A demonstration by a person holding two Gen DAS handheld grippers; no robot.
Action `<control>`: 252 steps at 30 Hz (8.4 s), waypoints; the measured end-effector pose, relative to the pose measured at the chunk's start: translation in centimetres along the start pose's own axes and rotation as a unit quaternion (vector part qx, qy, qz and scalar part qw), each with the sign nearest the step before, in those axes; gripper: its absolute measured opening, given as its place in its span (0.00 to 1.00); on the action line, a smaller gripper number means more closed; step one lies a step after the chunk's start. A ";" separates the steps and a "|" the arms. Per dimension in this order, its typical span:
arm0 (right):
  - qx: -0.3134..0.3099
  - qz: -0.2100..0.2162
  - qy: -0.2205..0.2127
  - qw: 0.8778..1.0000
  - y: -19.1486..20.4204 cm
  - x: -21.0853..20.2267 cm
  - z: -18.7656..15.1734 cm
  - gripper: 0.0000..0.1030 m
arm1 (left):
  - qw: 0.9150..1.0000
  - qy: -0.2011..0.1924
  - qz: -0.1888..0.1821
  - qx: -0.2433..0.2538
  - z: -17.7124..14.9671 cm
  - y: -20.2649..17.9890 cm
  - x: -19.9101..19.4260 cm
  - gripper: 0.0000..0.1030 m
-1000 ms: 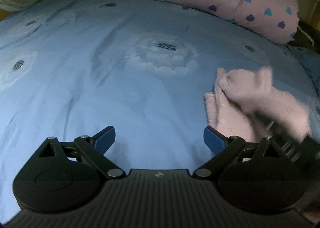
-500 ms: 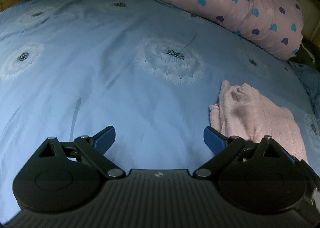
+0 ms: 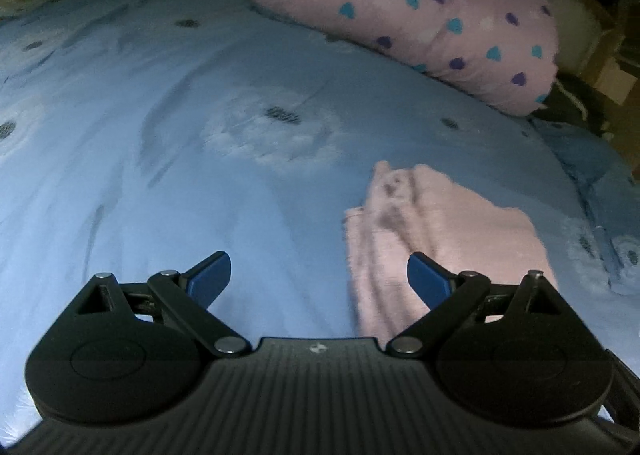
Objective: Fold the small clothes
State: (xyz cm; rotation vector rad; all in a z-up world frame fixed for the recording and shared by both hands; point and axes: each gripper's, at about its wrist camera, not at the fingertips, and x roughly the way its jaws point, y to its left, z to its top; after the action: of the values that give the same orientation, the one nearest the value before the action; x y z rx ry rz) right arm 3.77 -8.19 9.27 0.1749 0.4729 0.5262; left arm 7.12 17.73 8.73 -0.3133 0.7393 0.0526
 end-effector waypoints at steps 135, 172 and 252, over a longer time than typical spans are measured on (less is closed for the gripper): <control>0.183 -0.067 0.045 0.980 -11.8 -19.0 -8.3 0.64 | 0.986 0.022 -0.109 0.122 -15.7 -12.0 -14.0 0.60; 0.089 -0.141 -0.020 0.986 -10.2 -18.2 -10.0 0.64 | 0.990 -0.001 -0.108 0.089 -17.4 -9.1 -13.1 0.52; 0.021 -0.185 0.085 0.979 -3.7 -19.6 -15.0 0.84 | 0.985 0.025 0.049 0.166 -26.8 -10.3 -14.3 1.00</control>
State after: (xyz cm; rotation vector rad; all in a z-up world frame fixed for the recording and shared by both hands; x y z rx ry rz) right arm -16.67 -20.96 2.63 0.0793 0.6674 0.1653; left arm -19.39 0.78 2.42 0.0410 0.8000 0.0144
